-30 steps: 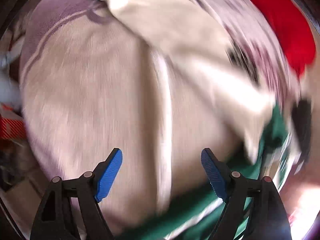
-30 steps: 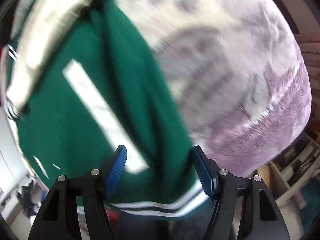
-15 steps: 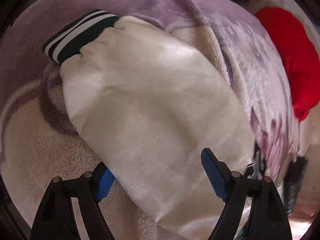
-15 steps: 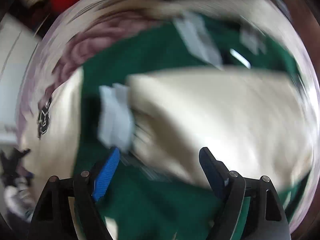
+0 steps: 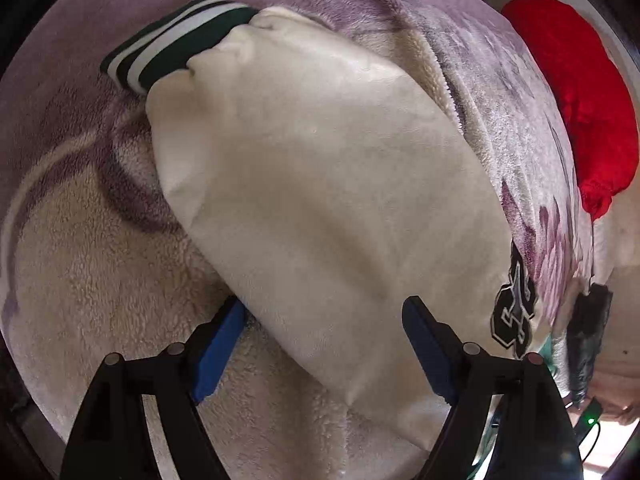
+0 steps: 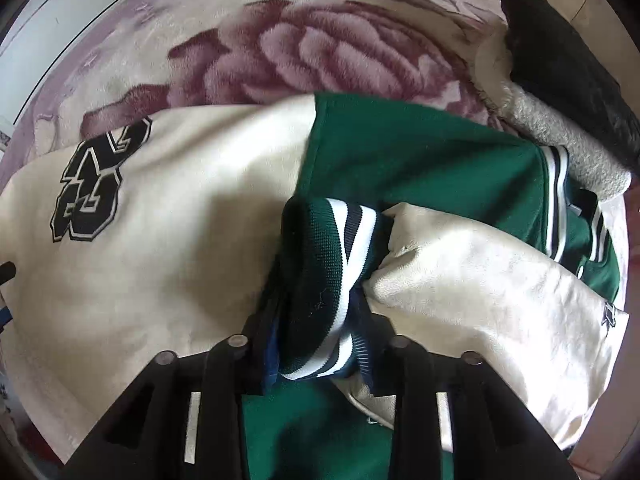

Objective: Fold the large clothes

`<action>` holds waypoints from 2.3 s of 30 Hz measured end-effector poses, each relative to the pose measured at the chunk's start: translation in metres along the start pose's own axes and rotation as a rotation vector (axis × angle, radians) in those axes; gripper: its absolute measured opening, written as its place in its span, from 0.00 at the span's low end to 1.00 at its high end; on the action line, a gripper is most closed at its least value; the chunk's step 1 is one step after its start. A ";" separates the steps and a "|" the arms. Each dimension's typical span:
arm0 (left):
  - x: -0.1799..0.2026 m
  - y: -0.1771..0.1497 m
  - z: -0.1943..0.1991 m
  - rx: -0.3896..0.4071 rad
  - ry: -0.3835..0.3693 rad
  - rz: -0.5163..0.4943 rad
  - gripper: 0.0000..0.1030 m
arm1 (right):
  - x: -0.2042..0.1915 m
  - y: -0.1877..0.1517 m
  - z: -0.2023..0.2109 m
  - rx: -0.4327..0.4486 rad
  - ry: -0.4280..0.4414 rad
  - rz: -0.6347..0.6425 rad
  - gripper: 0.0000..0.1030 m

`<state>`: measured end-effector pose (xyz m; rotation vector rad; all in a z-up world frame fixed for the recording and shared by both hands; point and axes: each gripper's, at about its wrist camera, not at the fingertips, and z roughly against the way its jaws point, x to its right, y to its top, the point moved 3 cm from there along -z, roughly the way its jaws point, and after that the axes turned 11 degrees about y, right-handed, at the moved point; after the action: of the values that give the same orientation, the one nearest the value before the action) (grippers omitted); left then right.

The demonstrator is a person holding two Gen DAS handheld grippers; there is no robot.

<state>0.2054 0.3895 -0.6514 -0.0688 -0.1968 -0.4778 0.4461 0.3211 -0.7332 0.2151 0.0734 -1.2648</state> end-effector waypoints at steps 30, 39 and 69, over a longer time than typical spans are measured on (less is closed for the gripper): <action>0.092 0.036 0.162 0.599 0.015 -0.111 0.02 | 0.254 -0.137 0.059 0.046 0.031 -0.595 1.00; 0.255 -0.113 0.209 0.718 -0.036 -0.586 0.02 | 0.332 -0.175 0.104 0.128 0.226 -0.688 1.00; 0.366 -0.409 0.039 0.250 0.131 -1.091 0.92 | 0.547 -0.226 0.153 0.206 0.612 -0.858 1.00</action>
<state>0.3271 -0.1334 -0.5303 0.3351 -0.1513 -1.5344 0.3863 -0.2868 -0.7054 0.8062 0.6143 -2.0186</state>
